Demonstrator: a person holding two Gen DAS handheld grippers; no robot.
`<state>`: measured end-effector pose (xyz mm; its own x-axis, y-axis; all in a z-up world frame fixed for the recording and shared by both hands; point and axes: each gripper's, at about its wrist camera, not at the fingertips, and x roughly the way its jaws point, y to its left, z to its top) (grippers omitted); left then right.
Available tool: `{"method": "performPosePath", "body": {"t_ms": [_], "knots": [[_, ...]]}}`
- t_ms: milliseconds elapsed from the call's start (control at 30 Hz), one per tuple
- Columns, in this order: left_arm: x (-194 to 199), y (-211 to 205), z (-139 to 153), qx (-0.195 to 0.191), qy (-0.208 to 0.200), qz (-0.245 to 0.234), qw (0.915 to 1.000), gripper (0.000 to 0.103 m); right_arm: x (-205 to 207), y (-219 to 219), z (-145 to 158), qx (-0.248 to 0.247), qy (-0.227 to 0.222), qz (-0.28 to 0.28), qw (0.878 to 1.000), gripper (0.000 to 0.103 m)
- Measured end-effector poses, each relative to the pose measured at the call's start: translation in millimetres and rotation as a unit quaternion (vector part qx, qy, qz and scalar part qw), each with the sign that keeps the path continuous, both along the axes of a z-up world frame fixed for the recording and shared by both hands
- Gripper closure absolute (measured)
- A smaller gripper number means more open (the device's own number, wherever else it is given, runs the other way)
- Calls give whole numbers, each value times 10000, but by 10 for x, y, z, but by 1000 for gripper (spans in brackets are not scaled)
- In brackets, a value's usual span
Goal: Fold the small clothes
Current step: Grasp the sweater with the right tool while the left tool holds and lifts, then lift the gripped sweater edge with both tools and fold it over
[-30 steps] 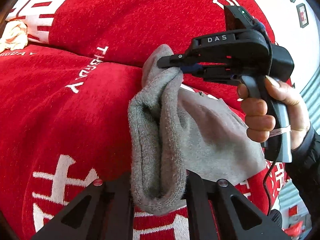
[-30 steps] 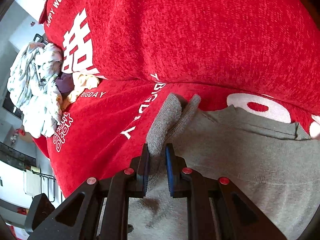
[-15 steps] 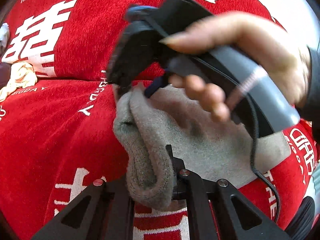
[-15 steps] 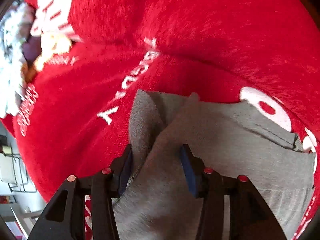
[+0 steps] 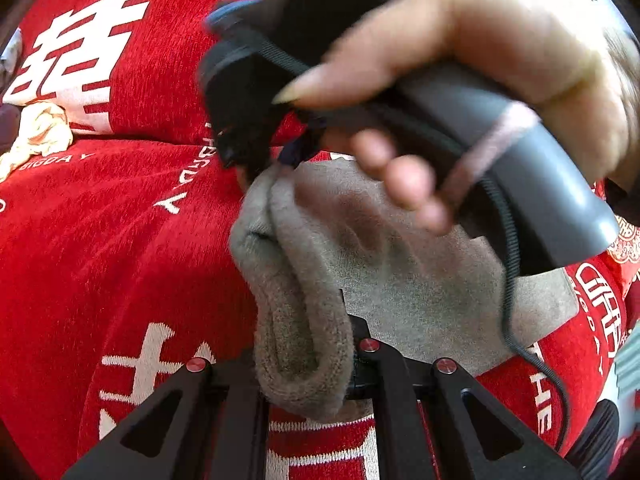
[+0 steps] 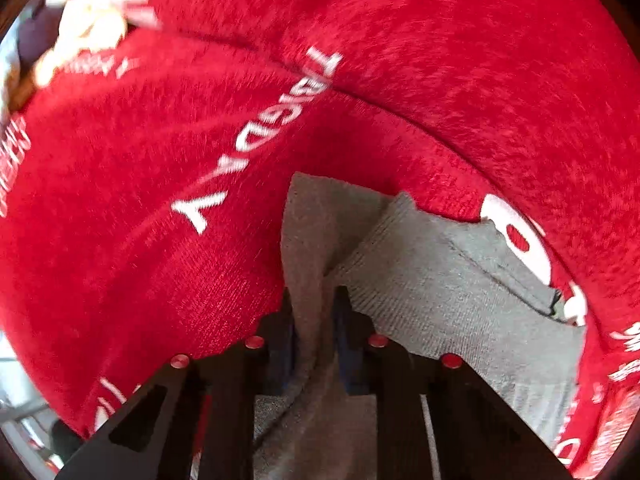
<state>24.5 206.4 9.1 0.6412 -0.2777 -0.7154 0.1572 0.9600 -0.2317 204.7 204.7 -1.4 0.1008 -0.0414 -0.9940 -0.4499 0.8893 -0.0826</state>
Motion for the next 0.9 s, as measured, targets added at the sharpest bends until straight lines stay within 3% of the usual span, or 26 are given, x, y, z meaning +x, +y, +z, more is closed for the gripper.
{"method": "performPosePath", "body": {"t_ms": [233,600,900], "knots": [[-26,-87,106,242,-3,76,9997,94,-1,-427,353,996,-243,-186,9946,85],[-100,-380,391,910,286,282,9950,94,-60,-853,673,1862,-475,-484,9802,85],[-190,-1167,621,1623,244,246,9861,94,-117,-1548,954,2611,-608,-545,9618,85]]}}
